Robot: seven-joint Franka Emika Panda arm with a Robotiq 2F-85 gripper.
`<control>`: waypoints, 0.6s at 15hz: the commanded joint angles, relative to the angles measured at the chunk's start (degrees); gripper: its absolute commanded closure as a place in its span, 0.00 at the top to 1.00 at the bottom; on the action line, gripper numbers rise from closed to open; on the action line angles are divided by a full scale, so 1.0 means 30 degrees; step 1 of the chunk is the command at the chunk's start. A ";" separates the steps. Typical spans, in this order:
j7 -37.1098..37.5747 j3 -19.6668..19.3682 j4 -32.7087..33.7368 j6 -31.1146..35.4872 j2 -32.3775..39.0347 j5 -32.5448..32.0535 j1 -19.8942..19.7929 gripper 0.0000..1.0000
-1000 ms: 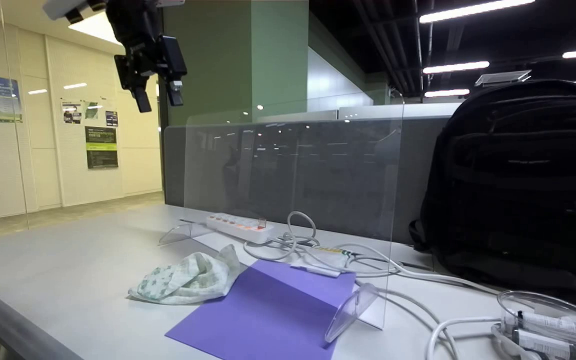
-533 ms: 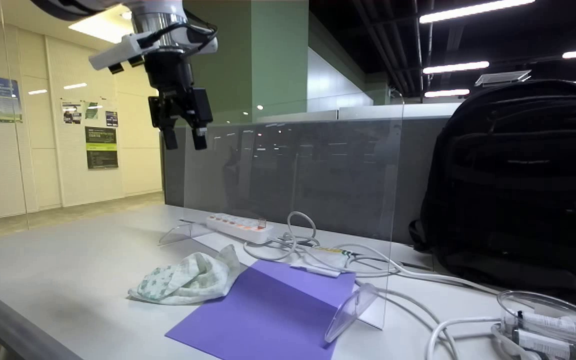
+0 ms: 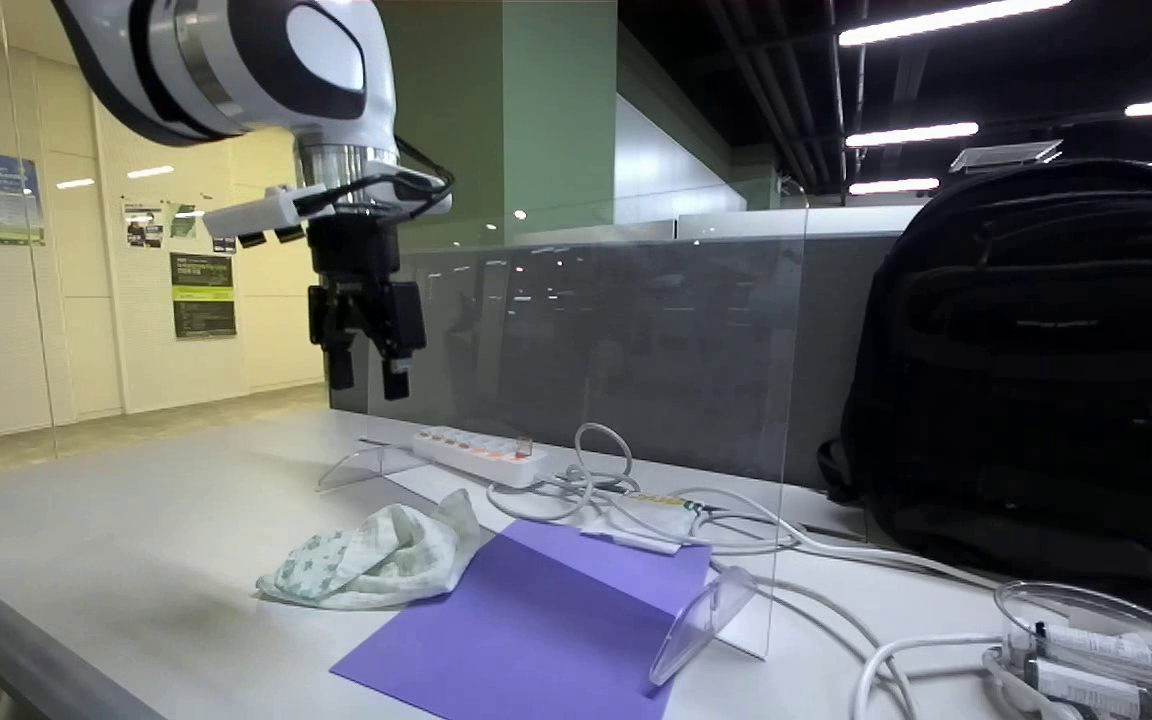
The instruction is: Put the cloth on the clear screen
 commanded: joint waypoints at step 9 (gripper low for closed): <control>0.7083 -0.1790 0.0453 0.4080 0.4330 -0.2454 0.1506 1.00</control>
